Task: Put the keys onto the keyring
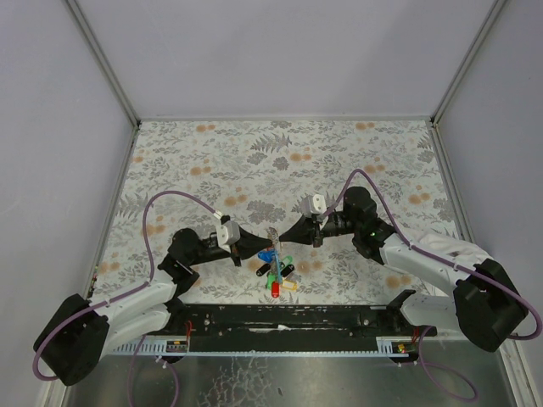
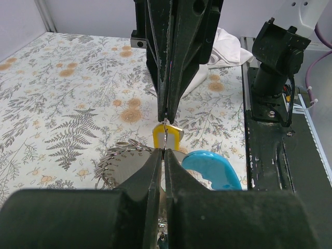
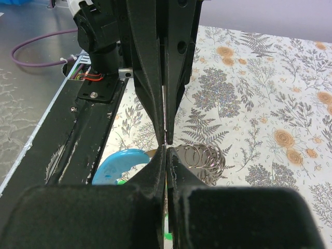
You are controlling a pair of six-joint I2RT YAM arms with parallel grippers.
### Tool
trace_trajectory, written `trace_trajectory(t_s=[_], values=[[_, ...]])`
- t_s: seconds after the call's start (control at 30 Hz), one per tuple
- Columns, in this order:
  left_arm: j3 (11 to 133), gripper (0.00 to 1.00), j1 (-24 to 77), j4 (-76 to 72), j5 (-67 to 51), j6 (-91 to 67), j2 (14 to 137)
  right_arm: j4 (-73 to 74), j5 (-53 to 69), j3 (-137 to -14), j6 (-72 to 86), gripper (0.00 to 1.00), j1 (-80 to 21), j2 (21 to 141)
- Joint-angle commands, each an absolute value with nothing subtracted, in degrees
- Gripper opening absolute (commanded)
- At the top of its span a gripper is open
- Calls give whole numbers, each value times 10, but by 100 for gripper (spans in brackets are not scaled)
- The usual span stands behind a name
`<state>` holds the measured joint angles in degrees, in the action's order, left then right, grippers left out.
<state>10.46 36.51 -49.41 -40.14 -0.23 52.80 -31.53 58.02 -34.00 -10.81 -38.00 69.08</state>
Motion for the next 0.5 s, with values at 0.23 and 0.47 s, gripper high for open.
trace_trajectory(t_s=[0.23,0.47], values=[[108,0,357,-548,-411,-3,530,-314,581,-356,-124,0,-388,670],[107,0,353,-543,-417,-1,527,-303,586,-359,-132,0,-388,670]])
